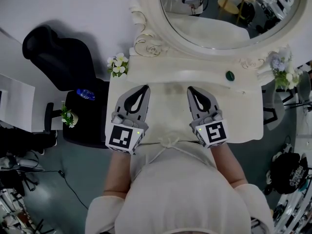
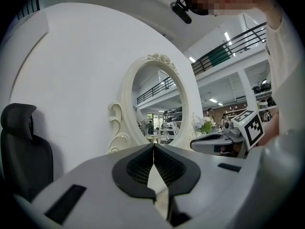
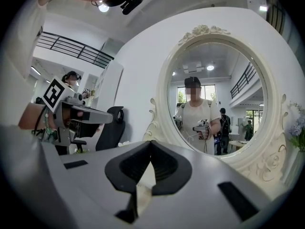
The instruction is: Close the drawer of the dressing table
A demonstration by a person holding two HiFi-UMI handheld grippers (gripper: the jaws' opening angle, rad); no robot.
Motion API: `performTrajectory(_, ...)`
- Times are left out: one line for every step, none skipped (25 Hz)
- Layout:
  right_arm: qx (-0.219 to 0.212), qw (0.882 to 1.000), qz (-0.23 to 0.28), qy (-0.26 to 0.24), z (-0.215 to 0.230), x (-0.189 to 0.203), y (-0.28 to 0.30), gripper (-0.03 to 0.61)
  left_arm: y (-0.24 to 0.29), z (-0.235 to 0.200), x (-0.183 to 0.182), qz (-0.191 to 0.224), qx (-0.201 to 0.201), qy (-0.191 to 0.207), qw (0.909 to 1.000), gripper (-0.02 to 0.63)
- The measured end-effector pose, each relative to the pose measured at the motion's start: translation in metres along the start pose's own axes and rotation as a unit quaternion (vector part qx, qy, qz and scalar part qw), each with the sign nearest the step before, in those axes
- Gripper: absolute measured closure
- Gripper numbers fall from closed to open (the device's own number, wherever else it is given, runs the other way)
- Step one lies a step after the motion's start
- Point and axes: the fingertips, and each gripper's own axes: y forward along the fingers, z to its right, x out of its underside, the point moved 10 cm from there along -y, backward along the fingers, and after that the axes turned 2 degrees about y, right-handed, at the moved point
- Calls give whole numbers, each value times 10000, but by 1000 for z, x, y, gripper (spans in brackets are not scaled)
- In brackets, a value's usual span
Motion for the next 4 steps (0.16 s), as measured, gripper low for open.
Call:
performTrajectory(-3,10000,1,5,0,0,0,577,0,0,0,-20,-21,-27,10000,592)
performTrajectory(-4,10000,5,21,1,0,0,577,0,0,1,-36,-33,-53,10000,592)
performTrajectory(-5,10000,11,42,1,0,1,577,0,0,1,-52,-37,-77,10000,592)
performTrajectory(-6,10000,17,64,2,0,1,577,1,0,2,-66,-38,-98,9999,592)
